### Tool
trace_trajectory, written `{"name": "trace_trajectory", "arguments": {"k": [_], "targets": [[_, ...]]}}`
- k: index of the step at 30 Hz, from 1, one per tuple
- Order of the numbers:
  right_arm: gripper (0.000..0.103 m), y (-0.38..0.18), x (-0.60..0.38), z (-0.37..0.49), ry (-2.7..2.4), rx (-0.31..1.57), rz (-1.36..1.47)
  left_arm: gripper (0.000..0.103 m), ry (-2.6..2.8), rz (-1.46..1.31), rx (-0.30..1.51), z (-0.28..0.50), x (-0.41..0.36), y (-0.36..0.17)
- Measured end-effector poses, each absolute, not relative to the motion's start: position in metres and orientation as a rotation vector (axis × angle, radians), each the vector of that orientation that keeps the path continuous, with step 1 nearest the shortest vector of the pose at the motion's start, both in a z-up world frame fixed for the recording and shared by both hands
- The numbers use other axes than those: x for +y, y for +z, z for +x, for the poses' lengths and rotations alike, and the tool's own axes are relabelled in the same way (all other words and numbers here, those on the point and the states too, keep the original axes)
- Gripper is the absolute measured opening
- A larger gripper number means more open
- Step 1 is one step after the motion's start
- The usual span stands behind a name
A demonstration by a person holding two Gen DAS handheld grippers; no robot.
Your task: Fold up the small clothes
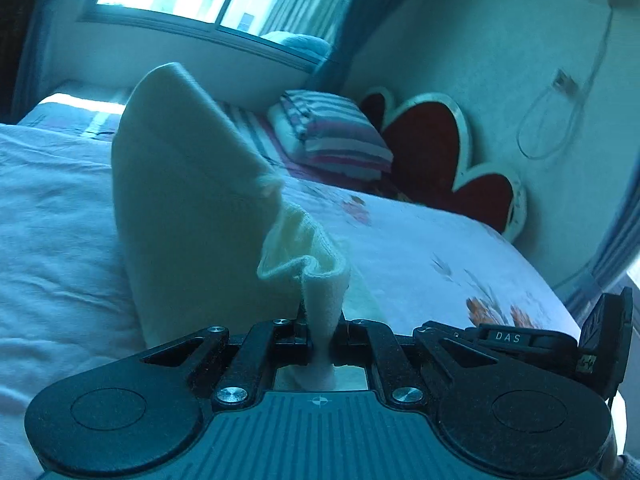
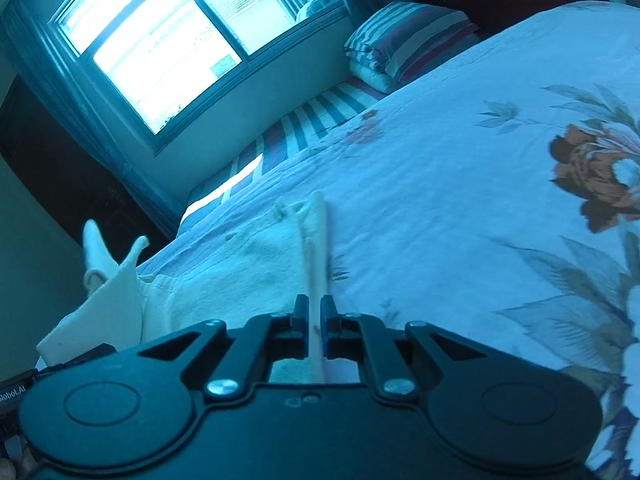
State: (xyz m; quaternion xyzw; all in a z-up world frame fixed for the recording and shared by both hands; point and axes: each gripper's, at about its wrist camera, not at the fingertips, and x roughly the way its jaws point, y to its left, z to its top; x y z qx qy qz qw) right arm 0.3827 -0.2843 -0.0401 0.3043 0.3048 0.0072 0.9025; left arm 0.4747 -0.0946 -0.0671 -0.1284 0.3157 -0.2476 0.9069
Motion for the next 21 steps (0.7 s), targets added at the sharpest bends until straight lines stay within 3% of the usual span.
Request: {"name": "trace_trajectory", "arguments": {"k": [2, 6, 7, 9, 12, 16, 20, 21], "targets": [[0.010, -0.045, -0.302, 0.369, -0.021, 0.627, 0.652, 0.006, -0.566, -0.231, 0.691, 0.475, -0.120, -0.070], [0.022, -0.059, -0.323, 0.351, -0.063, 0.647, 0.686, 0.008, -0.698, -0.121, 0.826, 0.464, -0.176, -0.086], [0.023, -0.061, -0.327, 0.348, -0.062, 0.650, 0.697, 0.024, -0.705, -0.086, 0.829, 0.458, -0.183, -0.084], [0.024, -0.064, -0.331, 0.344, -0.048, 0.647, 0.721, 0.041, -0.759, -0.105, 0.819, 0.444, -0.179, -0.076], [0.027, -0.058, -0.327, 0.343, 0.016, 0.631, 0.750, 0.041, -0.748, -0.219, 0.788, 0.436, -0.137, -0.062], [0.042, -0.051, -0.303, 0.348, 0.127, 0.661, 0.732, 0.041, -0.497, -0.297, 0.715, 0.454, -0.059, -0.062], [0.039, -0.049, -0.272, 0.349, 0.169, 0.707, 0.662, 0.041, -0.372, -0.274, 0.778, 0.467, -0.025, -0.082], [0.033, -0.050, -0.265, 0.352, 0.156, 0.733, 0.635, 0.041, -0.371, -0.266, 0.808, 0.468, -0.024, -0.087]]}}
